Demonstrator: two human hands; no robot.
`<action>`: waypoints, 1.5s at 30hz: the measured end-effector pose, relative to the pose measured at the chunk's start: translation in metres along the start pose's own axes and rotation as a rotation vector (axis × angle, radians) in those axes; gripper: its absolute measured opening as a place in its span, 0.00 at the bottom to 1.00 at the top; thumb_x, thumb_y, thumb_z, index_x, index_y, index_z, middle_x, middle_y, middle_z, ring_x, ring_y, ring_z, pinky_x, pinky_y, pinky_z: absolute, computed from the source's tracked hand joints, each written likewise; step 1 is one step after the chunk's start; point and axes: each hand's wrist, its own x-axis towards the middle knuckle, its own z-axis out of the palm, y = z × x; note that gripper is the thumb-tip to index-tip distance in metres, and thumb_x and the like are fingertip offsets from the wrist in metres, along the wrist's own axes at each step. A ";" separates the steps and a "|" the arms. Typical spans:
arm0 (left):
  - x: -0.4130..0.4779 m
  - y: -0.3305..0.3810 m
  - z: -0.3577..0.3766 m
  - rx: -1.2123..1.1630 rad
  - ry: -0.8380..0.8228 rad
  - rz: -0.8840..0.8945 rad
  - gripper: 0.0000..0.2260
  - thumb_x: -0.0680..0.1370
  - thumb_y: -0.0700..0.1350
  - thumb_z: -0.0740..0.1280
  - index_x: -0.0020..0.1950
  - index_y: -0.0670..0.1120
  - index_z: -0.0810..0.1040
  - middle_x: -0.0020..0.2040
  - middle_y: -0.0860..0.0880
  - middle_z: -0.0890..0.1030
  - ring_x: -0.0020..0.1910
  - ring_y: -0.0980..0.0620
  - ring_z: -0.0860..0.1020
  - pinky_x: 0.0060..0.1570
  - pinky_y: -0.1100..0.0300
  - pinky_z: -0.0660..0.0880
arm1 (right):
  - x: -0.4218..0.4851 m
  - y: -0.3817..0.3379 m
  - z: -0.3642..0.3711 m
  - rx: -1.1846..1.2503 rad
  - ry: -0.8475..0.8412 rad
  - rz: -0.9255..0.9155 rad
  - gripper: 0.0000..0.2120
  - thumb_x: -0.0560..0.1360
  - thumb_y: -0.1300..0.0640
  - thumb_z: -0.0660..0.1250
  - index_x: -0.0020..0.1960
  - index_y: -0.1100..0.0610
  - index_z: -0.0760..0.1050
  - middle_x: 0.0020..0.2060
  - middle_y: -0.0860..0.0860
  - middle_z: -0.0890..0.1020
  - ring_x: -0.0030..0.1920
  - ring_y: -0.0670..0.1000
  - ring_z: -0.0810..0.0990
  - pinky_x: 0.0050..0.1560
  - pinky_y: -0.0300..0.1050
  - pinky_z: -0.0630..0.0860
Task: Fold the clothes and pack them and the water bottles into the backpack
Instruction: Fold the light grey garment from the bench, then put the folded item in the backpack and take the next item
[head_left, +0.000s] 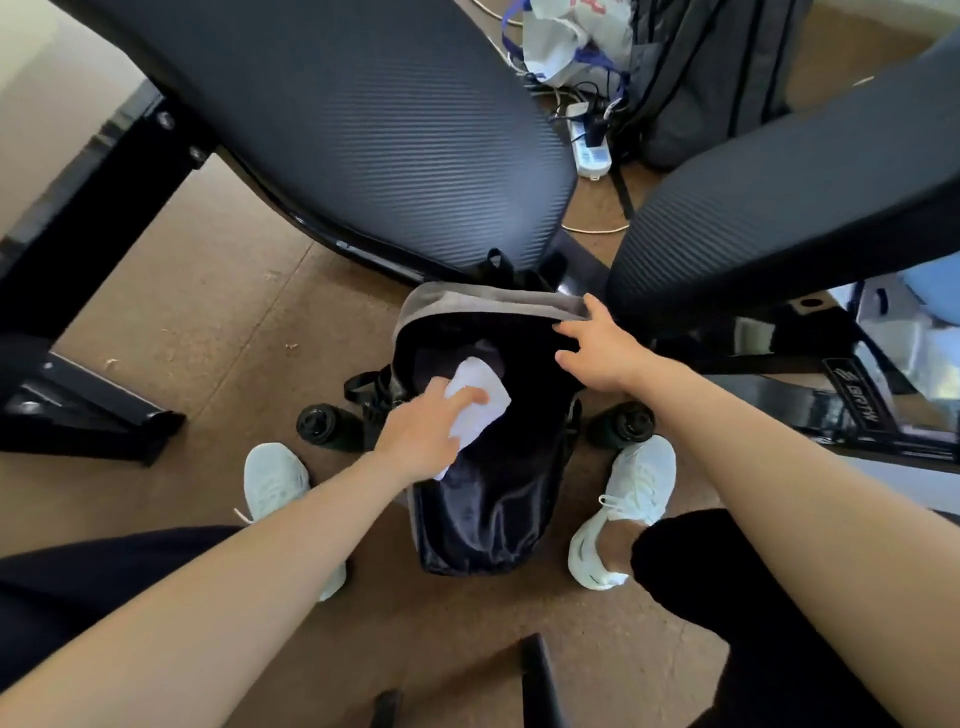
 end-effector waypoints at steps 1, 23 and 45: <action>0.011 0.000 0.008 0.101 0.019 0.051 0.29 0.77 0.40 0.66 0.72 0.64 0.62 0.65 0.47 0.68 0.45 0.43 0.76 0.40 0.50 0.73 | 0.006 0.001 -0.002 0.003 0.006 -0.006 0.27 0.84 0.53 0.61 0.81 0.56 0.61 0.83 0.56 0.45 0.81 0.58 0.55 0.77 0.49 0.59; 0.100 0.008 0.072 0.321 -0.350 0.119 0.32 0.76 0.41 0.67 0.77 0.61 0.63 0.79 0.45 0.59 0.74 0.40 0.64 0.70 0.44 0.63 | 0.004 0.001 0.001 0.226 0.210 -0.187 0.16 0.81 0.61 0.62 0.67 0.64 0.74 0.62 0.57 0.74 0.60 0.57 0.78 0.64 0.55 0.74; -0.035 0.020 0.018 -0.392 0.149 -0.058 0.07 0.79 0.43 0.70 0.54 0.53 0.82 0.51 0.60 0.79 0.56 0.54 0.75 0.57 0.56 0.72 | -0.050 0.071 0.061 0.178 0.229 0.252 0.05 0.76 0.60 0.67 0.52 0.56 0.74 0.54 0.56 0.77 0.54 0.62 0.78 0.51 0.51 0.75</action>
